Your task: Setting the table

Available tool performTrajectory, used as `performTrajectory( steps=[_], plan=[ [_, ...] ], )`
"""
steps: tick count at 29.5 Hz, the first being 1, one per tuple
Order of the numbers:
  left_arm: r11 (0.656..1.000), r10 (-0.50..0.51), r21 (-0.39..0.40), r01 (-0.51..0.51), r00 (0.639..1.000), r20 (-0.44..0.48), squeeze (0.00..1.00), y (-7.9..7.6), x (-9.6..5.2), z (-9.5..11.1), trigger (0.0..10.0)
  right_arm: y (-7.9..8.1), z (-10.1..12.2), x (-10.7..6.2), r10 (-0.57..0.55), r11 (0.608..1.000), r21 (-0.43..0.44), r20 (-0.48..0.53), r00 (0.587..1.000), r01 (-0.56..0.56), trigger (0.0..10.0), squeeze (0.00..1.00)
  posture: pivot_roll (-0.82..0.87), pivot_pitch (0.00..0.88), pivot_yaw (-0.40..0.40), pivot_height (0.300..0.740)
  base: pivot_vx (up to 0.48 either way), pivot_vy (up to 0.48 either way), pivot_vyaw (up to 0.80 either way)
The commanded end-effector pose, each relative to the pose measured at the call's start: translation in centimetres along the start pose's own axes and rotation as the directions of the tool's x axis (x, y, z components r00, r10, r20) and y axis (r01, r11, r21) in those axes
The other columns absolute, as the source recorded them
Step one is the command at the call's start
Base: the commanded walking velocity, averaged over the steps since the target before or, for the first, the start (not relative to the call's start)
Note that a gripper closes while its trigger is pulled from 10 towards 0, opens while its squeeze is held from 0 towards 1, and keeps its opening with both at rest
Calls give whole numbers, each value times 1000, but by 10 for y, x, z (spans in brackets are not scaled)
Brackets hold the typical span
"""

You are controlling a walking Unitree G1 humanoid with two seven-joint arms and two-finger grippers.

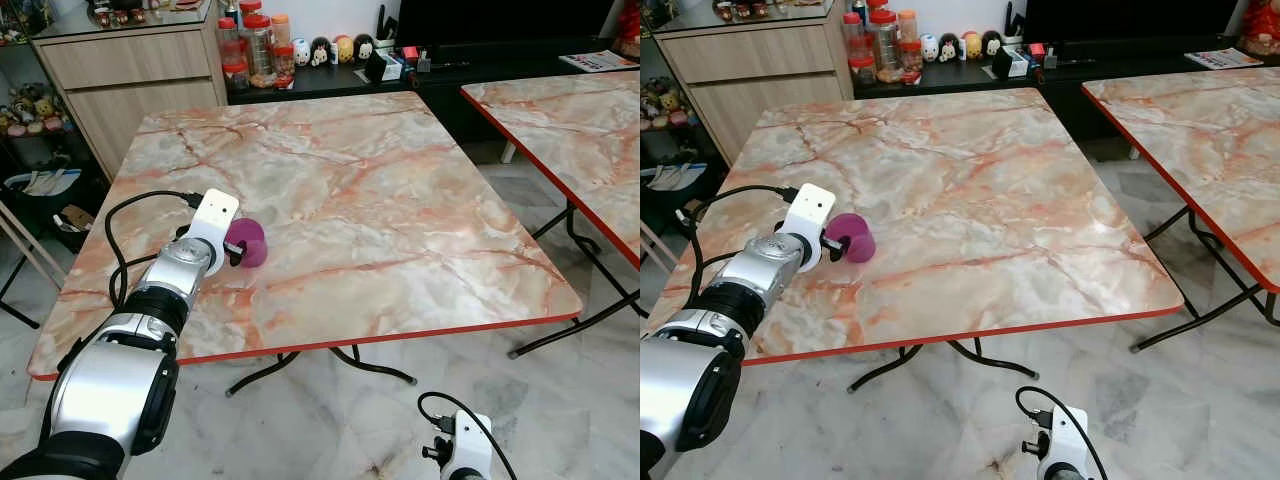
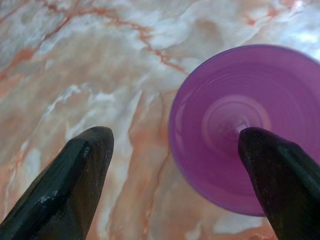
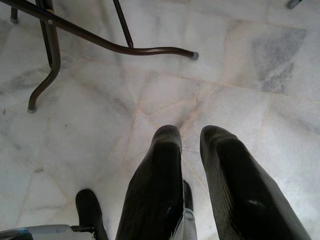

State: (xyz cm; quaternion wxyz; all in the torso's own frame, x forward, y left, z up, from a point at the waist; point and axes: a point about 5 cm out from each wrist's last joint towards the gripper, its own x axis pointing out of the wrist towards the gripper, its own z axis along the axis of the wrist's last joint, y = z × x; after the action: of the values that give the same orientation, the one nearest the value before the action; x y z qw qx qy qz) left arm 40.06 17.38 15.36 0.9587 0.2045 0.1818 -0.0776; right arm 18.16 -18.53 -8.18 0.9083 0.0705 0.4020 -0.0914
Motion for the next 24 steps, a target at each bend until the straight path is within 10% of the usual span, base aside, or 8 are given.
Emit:
performTrajectory(
  steps=[1,5,6,7,8,24],
  plan=[
    [1000,-15,24,15,1000,-11,0,-2,0,-6,10000,0,-1,0,1,1000,-4,-9,1000,-1,10000,0,-12,0,31,740,0,0,0],
    [999,-38,33,38,999,6,0,-6,0,-5,9961,0,-1,0,1,1000,-4,-9,1000,-1,10000,0,-12,0,31,740,0,0,0],
    [999,-42,26,42,999,5,0,-7,0,-5,5529,0,-1,0,1,1000,-5,-9,1000,-1,10000,0,-14,0,32,740,0,0,0],
    [999,-42,26,42,999,5,0,-7,0,-5,5529,0,-1,0,1,1000,-5,-9,1000,-1,10000,0,-14,0,32,740,0,0,0],
    [999,-47,27,47,999,-1,0,-8,1,-7,1725,0,-1,0,1,1000,-4,-10,1000,-1,10000,0,-13,0,31,740,0,0,0],
    [998,-49,28,49,999,-16,0,-8,0,-13,0,1,0,0,3,1000,-3,-7,1000,-3,10000,0,-11,0,30,740,0,0,0]
  ],
)
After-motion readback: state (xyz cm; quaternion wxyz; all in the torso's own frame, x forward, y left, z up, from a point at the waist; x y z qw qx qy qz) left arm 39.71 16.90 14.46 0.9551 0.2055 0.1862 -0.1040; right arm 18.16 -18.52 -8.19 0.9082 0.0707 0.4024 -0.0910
